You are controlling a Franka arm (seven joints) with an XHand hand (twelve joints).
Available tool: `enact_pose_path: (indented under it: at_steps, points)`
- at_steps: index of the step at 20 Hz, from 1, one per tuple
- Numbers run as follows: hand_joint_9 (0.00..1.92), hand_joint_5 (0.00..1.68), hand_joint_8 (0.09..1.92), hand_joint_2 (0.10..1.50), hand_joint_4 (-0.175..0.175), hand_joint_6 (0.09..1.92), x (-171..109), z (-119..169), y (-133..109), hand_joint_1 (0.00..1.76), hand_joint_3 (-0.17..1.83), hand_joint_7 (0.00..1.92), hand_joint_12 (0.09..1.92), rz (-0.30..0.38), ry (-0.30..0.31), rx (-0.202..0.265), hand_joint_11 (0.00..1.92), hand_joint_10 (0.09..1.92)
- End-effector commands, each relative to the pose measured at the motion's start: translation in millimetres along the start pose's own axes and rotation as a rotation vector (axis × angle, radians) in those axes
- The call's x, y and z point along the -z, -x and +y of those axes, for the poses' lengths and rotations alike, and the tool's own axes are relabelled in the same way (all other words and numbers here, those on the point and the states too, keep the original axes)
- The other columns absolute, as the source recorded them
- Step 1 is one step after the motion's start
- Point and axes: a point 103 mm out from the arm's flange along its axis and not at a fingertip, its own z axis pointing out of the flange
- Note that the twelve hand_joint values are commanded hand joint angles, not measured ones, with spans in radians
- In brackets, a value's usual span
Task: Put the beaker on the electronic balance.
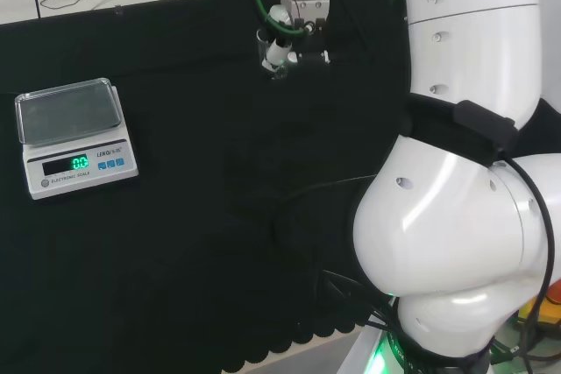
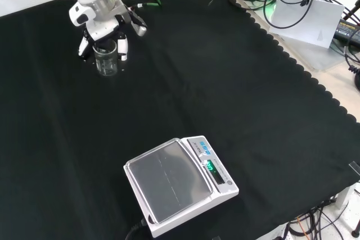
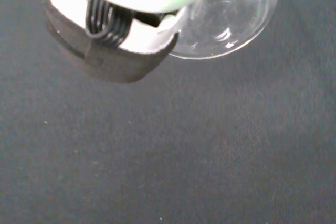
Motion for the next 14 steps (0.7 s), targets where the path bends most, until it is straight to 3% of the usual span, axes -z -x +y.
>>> enact_pose_path:
  at_steps: [1, 7, 14]
  points:
    - [0.99, 0.79, 1.45, 0.97, 0.032, 1.38, 8, -5, -9, 1.16, 0.53, 0.80, 0.96, -0.016, -0.005, 0.012, 1.22, 1.22]
    - [1.00, 0.81, 1.45, 0.96, 0.032, 1.36, 12, -3, -37, 1.17, 0.54, 0.80, 0.96, -0.018, -0.003, 0.052, 1.21, 1.21]
    - [1.00, 0.83, 1.45, 0.95, 0.031, 1.35, 24, 8, -138, 1.17, 0.56, 0.80, 0.97, -0.054, 0.010, 0.228, 1.21, 1.21]
